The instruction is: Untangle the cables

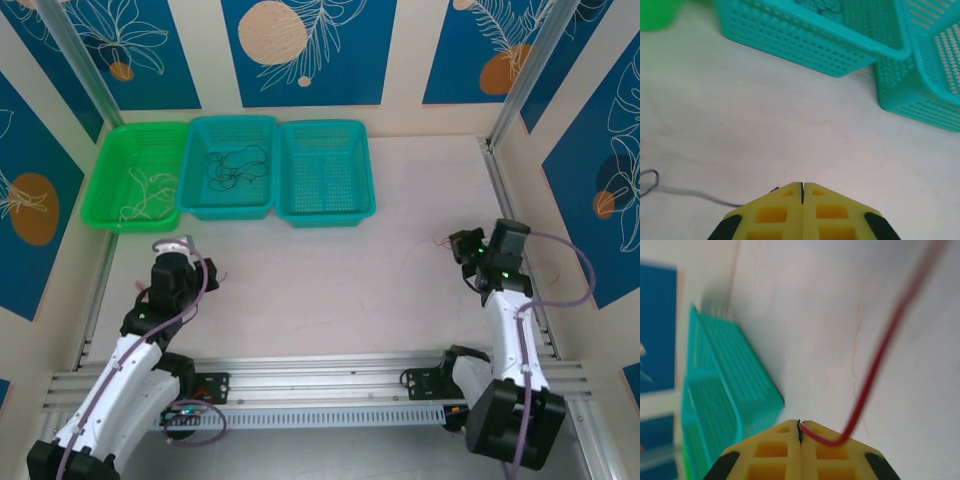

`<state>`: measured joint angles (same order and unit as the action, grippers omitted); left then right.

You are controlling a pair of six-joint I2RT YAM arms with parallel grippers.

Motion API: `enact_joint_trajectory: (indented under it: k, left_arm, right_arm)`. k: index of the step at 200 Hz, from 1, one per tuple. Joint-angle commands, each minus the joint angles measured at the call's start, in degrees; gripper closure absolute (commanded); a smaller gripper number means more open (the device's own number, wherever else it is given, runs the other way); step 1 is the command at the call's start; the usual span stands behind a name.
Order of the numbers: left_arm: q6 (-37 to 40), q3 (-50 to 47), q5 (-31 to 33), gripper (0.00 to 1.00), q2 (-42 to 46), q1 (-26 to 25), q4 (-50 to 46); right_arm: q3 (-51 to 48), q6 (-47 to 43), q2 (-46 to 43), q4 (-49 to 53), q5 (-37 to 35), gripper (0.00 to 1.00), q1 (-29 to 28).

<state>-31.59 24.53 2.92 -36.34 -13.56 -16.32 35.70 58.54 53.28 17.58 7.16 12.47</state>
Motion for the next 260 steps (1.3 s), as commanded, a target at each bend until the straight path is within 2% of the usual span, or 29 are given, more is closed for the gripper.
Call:
enact_joint_trajectory:
  k: [1, 13, 30, 48, 66, 84, 102, 118, 143, 173, 191, 213, 231, 249, 260]
  left_arm:
    - [-0.32, -0.46, -11.49, 1.00, -1.85, 0.64, 9.46]
    - [-0.28, 0.36, -16.78, 1.00, -2.94, 0.60, 13.45]
    - [-0.35, 2.22, -21.70, 1.00, -3.45, 0.49, 17.18]
    - [-0.11, 4.54, -24.22, 1.00, -3.55, 0.47, 18.50]
    - [0.36, 6.71, -27.22, 1.00, -4.21, 0.32, 19.16]
    - [0.75, 8.24, -30.78, 1.00, -4.86, -0.12, 19.90]
    - [2.17, 9.94, -32.93, 1.00, -5.28, -0.87, 19.57]
    - [3.33, 11.08, -33.68, 1.00, -5.24, -1.82, 19.55]
    - [3.69, 13.00, -34.76, 1.00, -5.37, -3.52, 20.98]
    - [4.39, 15.83, -34.03, 1.00, -5.41, -5.14, 20.63]
    - [5.00, 17.39, -35.60, 1.00, -5.41, -6.01, 21.45]
    - [6.07, 19.28, -36.20, 1.00, -5.66, -7.13, 21.30]
    - [7.29, 21.00, -36.29, 1.00, -5.98, -7.61, 19.92]
    - [7.99, 21.95, -36.23, 1.00, -6.07, -7.96, 19.66]
    - [8.02, 22.22, -36.21, 1.00, -5.94, -8.15, 19.90]
  right_arm:
    - [3.85, -5.66, 4.04, 0.19, 1.96, 1.00, -13.07]
    - [5.00, -6.07, 6.18, 0.39, -1.51, 1.00, -20.93]
    - [3.60, -1.37, 8.93, -1.38, -4.71, 0.98, -28.54]
    - [0.19, -0.22, 12.31, -8.02, -2.23, 0.82, -33.15]
    - [0.48, -1.88, 12.86, -6.37, -3.87, 0.61, -35.25]
    - [1.43, -6.71, 9.58, -5.06, -4.63, 0.41, -35.84]
    - [2.29, -14.67, 4.97, -4.69, -8.53, 0.31, -37.82]
    - [0.48, -22.24, 1.60, -10.36, -10.14, 0.22, -41.18]
    - [-2.71, -28.72, 2.10, -24.83, -7.99, 0.20, -47.28]
    - [-3.30, -27.71, 10.56, -36.35, -7.29, 0.20, -53.75]
    - [-4.70, -32.45, 16.20, -43.82, -7.74, 0.17, -57.32]
    - [-5.49, -34.97, 21.67, -49.83, -8.08, 0.16, -58.26]
    - [-7.27, -36.95, 25.20, -57.49, -4.95, 0.14, -58.81]
    - [-9.86, -42.80, 28.53, -66.36, -4.59, 0.10, -60.40]
    - [-9.60, -46.37, 30.68, -67.85, -3.71, 0.09, -60.88]
